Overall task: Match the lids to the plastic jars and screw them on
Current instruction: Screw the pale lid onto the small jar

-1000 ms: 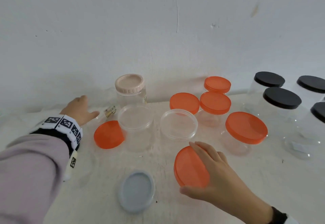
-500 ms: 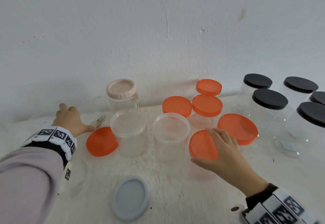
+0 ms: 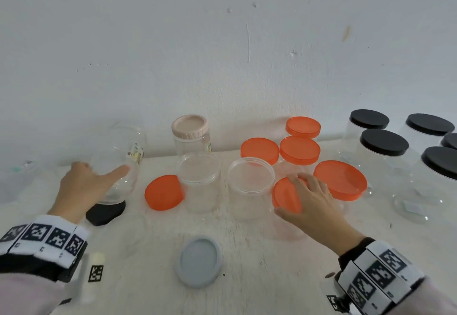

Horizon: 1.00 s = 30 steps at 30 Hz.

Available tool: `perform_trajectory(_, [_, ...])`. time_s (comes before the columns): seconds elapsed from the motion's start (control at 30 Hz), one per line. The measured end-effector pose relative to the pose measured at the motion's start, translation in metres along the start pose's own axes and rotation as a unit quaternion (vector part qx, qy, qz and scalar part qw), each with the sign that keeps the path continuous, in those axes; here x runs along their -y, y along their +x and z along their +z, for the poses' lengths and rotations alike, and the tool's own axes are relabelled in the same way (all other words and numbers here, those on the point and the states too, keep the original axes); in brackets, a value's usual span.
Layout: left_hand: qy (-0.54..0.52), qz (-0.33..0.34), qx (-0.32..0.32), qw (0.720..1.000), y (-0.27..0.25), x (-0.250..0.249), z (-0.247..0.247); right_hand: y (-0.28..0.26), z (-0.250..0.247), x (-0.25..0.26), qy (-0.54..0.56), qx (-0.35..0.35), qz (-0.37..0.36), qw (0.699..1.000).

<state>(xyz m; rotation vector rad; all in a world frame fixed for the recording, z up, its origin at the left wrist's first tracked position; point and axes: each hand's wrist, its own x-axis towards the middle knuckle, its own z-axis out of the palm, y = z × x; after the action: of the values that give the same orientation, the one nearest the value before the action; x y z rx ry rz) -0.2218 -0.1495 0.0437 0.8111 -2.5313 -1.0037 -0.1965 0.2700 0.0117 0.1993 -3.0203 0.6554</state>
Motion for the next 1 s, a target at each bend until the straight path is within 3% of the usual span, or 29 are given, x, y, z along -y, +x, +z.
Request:
perform_trajectory(0.1, [-0.135,-0.042,0.072,0.987,-0.019,0.012,-0.014,-0.006,0.001,0.016,0.011,-0.015,-0.057,0.998])
perform_trajectory(0.27, [-0.335,-0.029,0.157,0.928,-0.054,0.023,-0.023,-0.019,0.009,0.051,0.023,-0.024,-0.161,0.986])
perform_trajectory(0.37, [-0.403,-0.053,0.176,0.896,-0.067,0.029,-0.026,-0.021,0.021,0.074,0.027,0.014,-0.206,0.978])
perform_trajectory(0.47, [-0.432,-0.062,0.262,0.861,-0.076,0.035,-0.029,-0.018,0.042,0.096,0.011,0.097,-0.242,0.965])
perform_trajectory(0.6, [-0.464,-0.105,0.25,0.843,-0.091,0.035,-0.027,-0.012,0.072,0.116,-0.059,0.226,-0.262,0.937])
perform_trajectory(0.7, [-0.496,-0.133,0.272,0.814,-0.102,0.035,-0.022,-0.014,0.087,0.127,-0.1,0.298,-0.255,0.914])
perform_trajectory(0.9, [-0.518,-0.177,0.284,0.787,-0.111,0.041,-0.016,-0.017,0.09,0.137,-0.152,0.312,-0.237,0.907])
perform_trajectory(1.0, [-0.502,-0.192,0.289,0.792,-0.114,0.046,-0.014,-0.018,0.086,0.133,-0.157,0.328,-0.21,0.907])
